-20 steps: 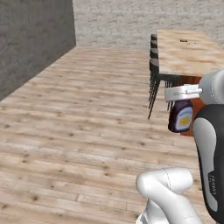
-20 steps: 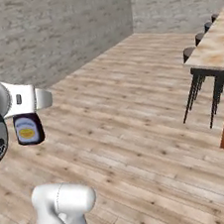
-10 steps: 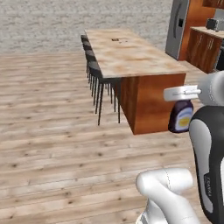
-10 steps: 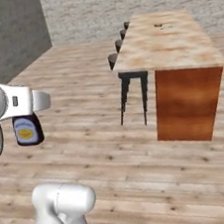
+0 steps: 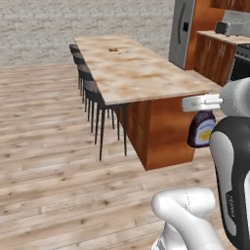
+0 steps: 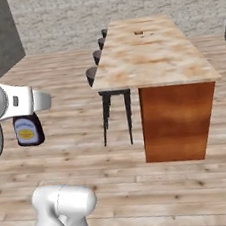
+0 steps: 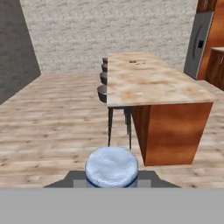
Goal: Move the condiment bottle and condiment bottle from the cabinet to the dining counter.
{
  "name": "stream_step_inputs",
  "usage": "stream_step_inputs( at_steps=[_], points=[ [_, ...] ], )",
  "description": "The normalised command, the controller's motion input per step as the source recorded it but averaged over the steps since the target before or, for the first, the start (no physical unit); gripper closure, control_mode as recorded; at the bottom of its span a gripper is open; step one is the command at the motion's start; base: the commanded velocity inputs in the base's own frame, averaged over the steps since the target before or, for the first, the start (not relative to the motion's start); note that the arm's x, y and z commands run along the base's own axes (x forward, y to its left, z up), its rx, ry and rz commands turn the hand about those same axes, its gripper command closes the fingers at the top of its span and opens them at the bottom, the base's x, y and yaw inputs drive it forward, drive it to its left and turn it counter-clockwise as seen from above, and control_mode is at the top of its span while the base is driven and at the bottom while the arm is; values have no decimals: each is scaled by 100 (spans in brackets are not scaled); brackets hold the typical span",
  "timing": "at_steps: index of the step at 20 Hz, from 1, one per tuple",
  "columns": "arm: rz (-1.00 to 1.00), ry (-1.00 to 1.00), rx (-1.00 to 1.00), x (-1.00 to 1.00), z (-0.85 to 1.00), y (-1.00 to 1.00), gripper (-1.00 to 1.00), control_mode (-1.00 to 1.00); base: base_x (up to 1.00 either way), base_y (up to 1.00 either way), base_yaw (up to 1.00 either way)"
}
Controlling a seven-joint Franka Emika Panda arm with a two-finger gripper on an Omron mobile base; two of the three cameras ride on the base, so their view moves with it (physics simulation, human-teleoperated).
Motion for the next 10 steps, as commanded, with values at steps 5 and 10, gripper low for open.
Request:
stream_step_inputs(
  at_steps=[5, 10],
  points=[
    [0, 0, 0, 0, 0, 0, 100, 100, 100, -21, 1],
    [0, 0, 0, 0, 0, 0, 100, 100, 100, -44, 2]
  ],
)
